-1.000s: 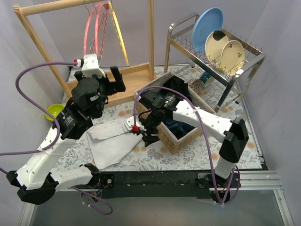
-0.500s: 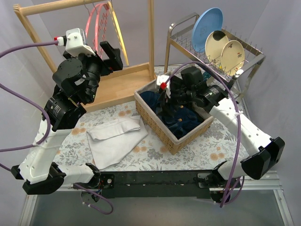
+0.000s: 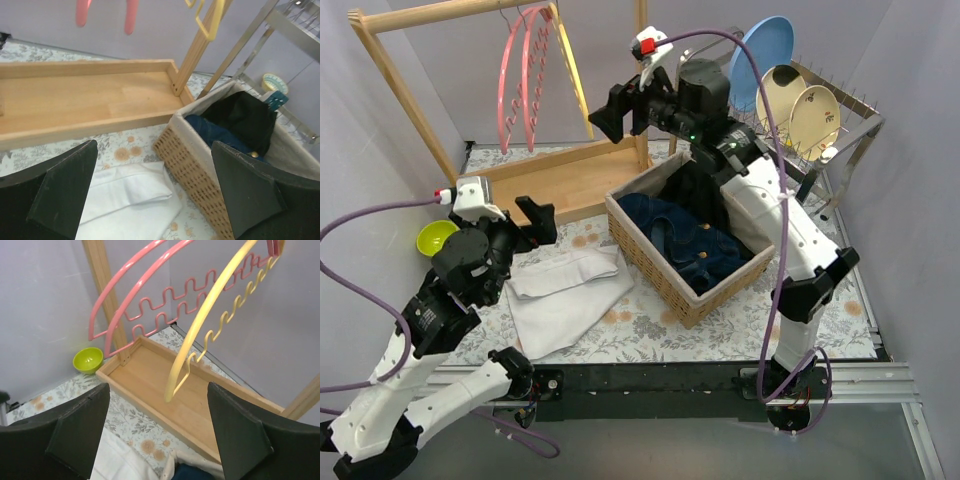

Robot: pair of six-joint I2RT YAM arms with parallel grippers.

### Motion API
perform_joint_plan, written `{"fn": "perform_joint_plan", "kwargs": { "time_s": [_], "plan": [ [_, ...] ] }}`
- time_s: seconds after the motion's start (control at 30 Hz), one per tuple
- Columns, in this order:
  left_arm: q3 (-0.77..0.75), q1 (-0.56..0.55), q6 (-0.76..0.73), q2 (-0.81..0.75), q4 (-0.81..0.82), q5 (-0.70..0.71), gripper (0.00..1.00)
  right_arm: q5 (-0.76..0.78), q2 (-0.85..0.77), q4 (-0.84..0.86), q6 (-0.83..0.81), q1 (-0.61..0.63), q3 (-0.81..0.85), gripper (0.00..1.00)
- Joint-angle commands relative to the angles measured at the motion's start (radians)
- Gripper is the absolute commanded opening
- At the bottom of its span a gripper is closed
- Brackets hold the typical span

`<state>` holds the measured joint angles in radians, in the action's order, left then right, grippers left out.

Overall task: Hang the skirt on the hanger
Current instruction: Grab a hanger with the right arm

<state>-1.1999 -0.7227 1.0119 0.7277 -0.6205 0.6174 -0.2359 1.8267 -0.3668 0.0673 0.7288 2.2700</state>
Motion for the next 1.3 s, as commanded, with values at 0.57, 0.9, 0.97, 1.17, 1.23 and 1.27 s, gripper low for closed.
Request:
{"fn": "perform_joint_plan", "kwargs": {
  "time_s": [0.57, 0.9, 0.97, 1.17, 1.23, 1.27],
  "plan": [
    [0.465, 0.003, 0.013, -0.020, 0.216, 0.030, 0.98, 0.586, 0.293, 0.358, -0.064, 0.104, 0.169, 0.73],
    [0.490, 0.006, 0.033, -0.045, 0.223, 0.021, 0.98, 0.630, 0.368, 0.457, -0.129, 0.107, 0.189, 0.58],
    [0.494, 0.009, 0.036, -0.048, 0.225, 0.019, 0.98, 0.641, 0.382, 0.471, -0.149, 0.107, 0.198, 0.52],
    [0.496, 0.016, 0.039, -0.054, 0.226, 0.007, 0.98, 0.708, 0.398, 0.497, -0.213, 0.109, 0.266, 0.01],
    [0.497, 0.017, 0.039, -0.054, 0.226, 0.004, 0.98, 0.721, 0.398, 0.503, -0.224, 0.109, 0.290, 0.01],
    [0.497, 0.017, 0.040, -0.053, 0.228, 0.004, 0.98, 0.722, 0.395, 0.503, -0.227, 0.109, 0.298, 0.01]
  ]
}}
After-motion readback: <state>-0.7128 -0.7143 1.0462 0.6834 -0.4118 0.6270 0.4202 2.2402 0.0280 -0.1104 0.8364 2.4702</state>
